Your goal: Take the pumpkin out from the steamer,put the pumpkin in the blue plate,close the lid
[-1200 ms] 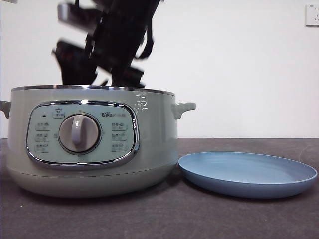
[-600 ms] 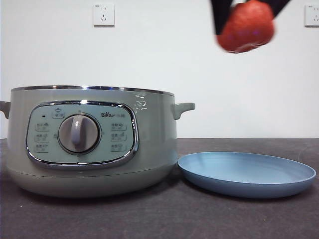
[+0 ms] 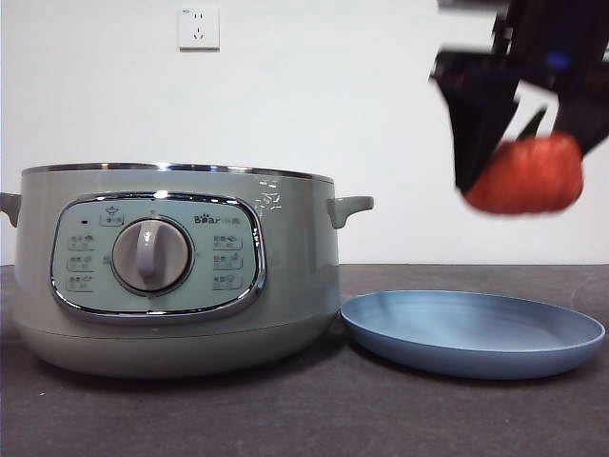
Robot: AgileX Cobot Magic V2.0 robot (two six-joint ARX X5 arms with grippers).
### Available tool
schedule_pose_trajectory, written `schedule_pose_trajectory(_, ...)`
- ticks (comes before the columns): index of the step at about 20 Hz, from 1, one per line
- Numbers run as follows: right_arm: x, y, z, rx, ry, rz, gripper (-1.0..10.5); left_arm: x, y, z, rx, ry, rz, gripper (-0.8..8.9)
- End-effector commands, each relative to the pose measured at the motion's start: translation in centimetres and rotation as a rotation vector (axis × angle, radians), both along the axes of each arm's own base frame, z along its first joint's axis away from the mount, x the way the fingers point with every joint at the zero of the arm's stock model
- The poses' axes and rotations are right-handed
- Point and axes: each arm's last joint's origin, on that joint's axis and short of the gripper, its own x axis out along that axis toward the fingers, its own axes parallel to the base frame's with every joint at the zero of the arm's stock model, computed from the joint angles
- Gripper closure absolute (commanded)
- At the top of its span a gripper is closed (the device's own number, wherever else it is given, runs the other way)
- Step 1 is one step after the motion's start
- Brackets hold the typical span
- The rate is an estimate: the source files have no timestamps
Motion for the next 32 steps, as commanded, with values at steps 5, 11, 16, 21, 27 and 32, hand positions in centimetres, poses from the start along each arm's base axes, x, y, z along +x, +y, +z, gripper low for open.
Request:
schedule_pose_trajectory(5,2.7,1.9,-3.7,0.045,0.02,0.044,9.4,1.3,-0.9,0.5,-0.03,-0.01,-0.061,8.22)
schedule_pose_trajectory(11,4.0,2.6,-7.7,-0.014,0.147,0.053,8.9,2.5,-1.8,0.1,-0.039,0.037,-0.105,8.22)
schedule_pose_trajectory(16,4.4,2.7,-8.6,-0.018,0.175,0.031,4.7,2.7,-2.0,0.1,-0.054,0.046,-0.134,8.22)
schedule_pose_trajectory(21,4.4,2.5,-8.6,-0.018,0.176,0.025,4.7,2.7,-2.0,0.1,-0.056,0.043,-0.135,8.22)
schedule_pose_trajectory(27,4.3,2.5,-8.0,-0.007,0.158,0.027,4.6,3.0,-2.2,0.3,-0.066,0.022,-0.137,8.22)
schedule_pose_trajectory(32,2.3,1.3,-2.6,0.083,0.002,0.034,4.7,4.5,-3.3,0.0,-0.09,0.047,-0.209,8.22)
